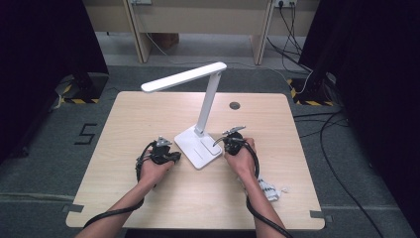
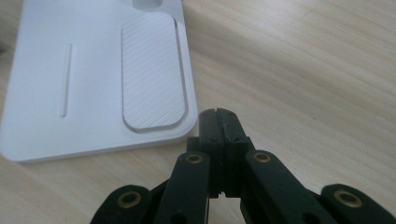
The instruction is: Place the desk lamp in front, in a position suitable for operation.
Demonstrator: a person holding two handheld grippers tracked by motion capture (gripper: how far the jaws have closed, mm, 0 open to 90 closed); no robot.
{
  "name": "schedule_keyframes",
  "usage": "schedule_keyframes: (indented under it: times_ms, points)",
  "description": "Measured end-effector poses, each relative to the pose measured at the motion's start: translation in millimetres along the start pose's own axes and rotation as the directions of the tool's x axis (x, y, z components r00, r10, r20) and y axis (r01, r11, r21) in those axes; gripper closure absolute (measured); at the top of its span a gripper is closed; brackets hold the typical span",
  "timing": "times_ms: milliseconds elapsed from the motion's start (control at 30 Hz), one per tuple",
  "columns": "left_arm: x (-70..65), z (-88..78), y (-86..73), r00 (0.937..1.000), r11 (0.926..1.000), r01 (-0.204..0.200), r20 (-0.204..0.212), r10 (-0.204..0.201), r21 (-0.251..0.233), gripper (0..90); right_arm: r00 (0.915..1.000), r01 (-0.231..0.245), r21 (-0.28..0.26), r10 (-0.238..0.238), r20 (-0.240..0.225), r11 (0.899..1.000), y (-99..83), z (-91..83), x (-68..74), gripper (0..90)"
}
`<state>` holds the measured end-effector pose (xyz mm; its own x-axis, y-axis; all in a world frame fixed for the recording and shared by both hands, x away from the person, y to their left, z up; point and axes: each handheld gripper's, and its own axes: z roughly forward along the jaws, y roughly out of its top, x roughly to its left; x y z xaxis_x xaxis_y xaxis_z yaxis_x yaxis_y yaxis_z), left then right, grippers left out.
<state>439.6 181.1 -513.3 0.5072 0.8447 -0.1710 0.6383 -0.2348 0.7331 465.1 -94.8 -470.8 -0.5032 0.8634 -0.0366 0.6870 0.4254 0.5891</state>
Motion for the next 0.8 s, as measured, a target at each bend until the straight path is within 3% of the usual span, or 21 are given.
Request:
schedule_keyframes:
  times_ms: [133, 367, 533, 800]
  points:
    - [-0.3, 3.9, 3.9, 1.0, 1.0, -0.006, -0.007, 0.006, 0.006, 83.6, 1.0, 0.002, 0.03, -0.002, 0.004, 1.0, 2.7, 12.7, 3.0, 90.0]
    - [-1.1, 6.7, 5.6, 0.9999, 0.9999, -0.009, -0.009, 0.009, 0.007, 84.1, 0.9999, 0.004, 0.041, -0.004, 0.01, 0.999, 4.7, 18.4, 3.4, 90.0]
    - [-0.5, 7.9, 6.8, 0.9999, 0.9999, -0.007, -0.008, 0.007, 0.008, 84.4, 0.9994, 0.03, 0.059, -0.031, 0.015, 0.998, 7.5, 22.2, 4.3, 90.0]
    - [1.4, 8.9, 9.0, 0.9998, 0.9998, -0.013, -0.014, 0.013, 0.015, 85.1, 0.9969, 0.076, 0.066, -0.075, -0.024, 0.995, 7.5, 22.0, 9.0, 90.0]
